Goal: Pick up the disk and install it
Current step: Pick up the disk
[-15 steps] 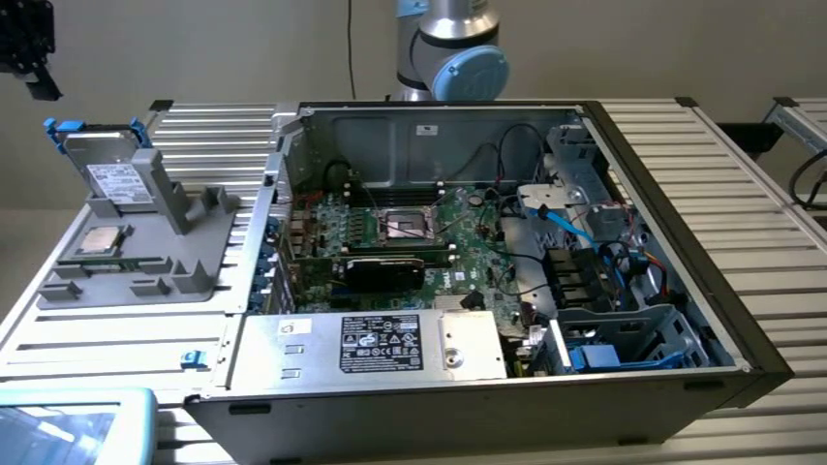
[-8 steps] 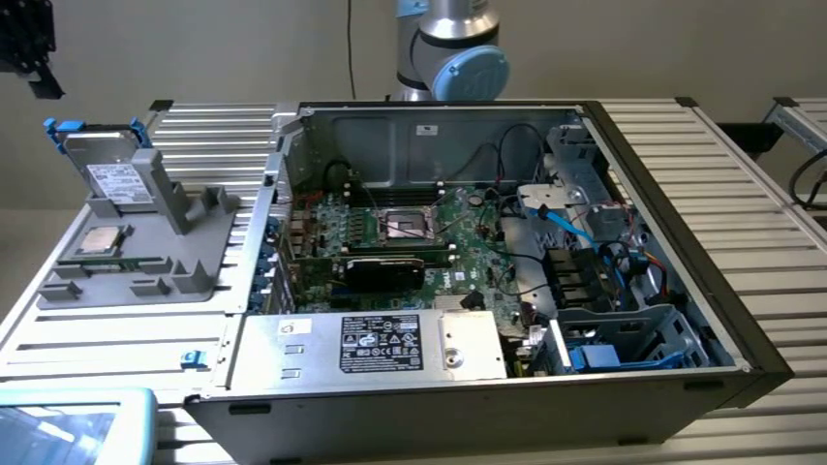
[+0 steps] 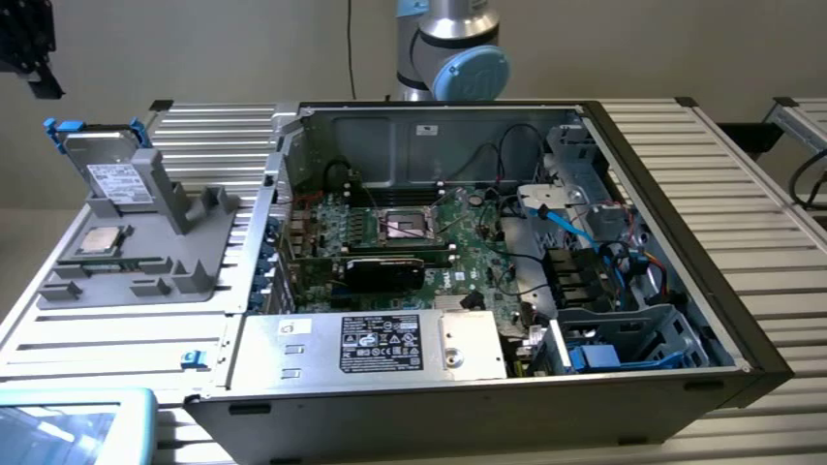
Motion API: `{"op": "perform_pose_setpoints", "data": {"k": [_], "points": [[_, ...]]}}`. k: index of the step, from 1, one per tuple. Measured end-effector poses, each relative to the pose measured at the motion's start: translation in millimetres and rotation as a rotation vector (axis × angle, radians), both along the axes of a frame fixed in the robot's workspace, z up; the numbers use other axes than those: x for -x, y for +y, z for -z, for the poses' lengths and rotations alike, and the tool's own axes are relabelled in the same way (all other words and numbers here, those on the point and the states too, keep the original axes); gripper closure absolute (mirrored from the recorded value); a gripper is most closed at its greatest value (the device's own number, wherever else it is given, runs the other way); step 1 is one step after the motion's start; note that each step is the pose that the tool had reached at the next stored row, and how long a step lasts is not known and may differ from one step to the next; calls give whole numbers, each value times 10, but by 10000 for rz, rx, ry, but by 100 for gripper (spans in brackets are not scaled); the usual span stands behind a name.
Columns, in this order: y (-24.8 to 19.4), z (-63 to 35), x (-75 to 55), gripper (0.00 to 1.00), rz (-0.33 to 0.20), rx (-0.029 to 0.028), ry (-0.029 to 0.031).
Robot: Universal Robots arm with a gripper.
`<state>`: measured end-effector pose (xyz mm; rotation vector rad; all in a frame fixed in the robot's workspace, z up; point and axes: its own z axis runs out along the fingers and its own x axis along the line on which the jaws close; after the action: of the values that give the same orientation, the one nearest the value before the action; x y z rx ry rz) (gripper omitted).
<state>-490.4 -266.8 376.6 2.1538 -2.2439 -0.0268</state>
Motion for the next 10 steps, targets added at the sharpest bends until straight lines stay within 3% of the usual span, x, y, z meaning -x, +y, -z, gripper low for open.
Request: {"op": "perform_pose_setpoints", "data": {"k": [3, 5, 6, 9, 10], "points": [[0, 0, 0, 82, 0, 0, 0], [0, 0, 0, 69, 0, 0, 0], [0, 0, 0, 69, 0, 0, 0], [0, 0, 0, 52, 0, 0, 1], [0, 0, 0, 52, 0, 1, 2]]}}
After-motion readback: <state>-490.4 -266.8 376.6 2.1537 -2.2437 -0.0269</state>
